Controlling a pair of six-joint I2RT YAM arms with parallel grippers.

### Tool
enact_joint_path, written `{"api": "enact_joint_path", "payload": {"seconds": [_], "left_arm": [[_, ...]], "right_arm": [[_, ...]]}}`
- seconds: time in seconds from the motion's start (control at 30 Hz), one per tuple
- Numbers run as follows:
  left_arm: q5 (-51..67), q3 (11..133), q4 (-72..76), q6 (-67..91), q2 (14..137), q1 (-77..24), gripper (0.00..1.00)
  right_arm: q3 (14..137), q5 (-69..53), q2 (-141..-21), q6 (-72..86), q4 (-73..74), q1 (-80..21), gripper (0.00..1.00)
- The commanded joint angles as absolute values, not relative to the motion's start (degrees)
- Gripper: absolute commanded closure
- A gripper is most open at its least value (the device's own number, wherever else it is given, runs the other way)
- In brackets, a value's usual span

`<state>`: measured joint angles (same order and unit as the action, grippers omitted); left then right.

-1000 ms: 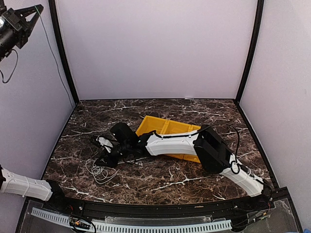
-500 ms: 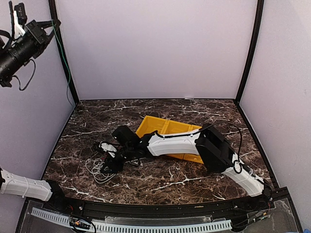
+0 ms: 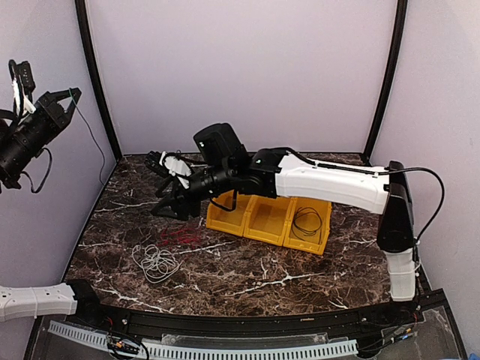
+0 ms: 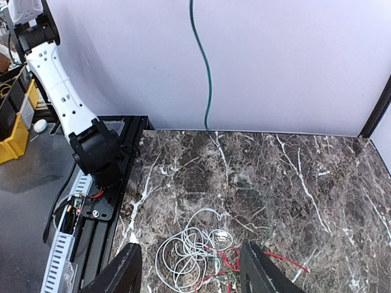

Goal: Untangle the cables

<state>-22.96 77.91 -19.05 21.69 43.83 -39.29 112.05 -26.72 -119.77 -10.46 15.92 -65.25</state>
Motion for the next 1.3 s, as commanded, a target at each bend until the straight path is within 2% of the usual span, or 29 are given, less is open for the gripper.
{"api": "enact_joint_path", "payload": {"seconds": [0.0, 0.57, 0.67, 0.73, 0.77, 0.83, 0.9, 1.03, 1.27], "left_arm": [[-21.6, 73.7, -20.4, 23.0, 44.0, -39.6, 1.00], [-16.0, 73.5, -19.2, 25.5, 46.4, -39.6, 1.00], [-16.2, 73.6, -19.0, 25.5, 46.6, -39.6, 1.00], [-16.5, 73.9, -19.4, 25.1, 46.7, -39.6, 1.00], [-16.7, 74.2, -19.5, 25.0, 46.7, -39.6, 1.00], [-17.0, 74.2, -19.8, 25.0, 46.6, -39.6, 1.00], [-17.2, 74.1, -19.9, 25.0, 46.5, -39.6, 1.00], [-17.1, 74.4, -19.3, 25.7, 46.0, -39.6, 1.00], [-17.3, 75.4, -19.6, 26.9, 44.9, -39.6, 1.00]], "right_arm": [[116.6, -30.3, -121.6, -8.2, 18.0, -65.0, 0.43], [135.9, -33.2, -138.8, 3.0, 11.3, -66.4, 0.45], [137.6, -32.2, -140.4, 3.2, 11.2, -66.6, 0.55], [138.1, -31.2, -140.8, 3.5, 11.5, -66.7, 0.72], [138.0, -30.8, -140.7, 3.6, 11.6, -66.6, 0.76], [137.6, -30.5, -140.3, 3.6, 11.6, -66.7, 0.78], [137.5, -29.6, -140.0, 4.0, 11.2, -66.7, 0.78], [138.5, -25.1, -140.8, 5.1, 11.4, -66.9, 0.61], [138.9, -22.1, -142.1, 6.1, 12.4, -67.1, 0.65]]}}
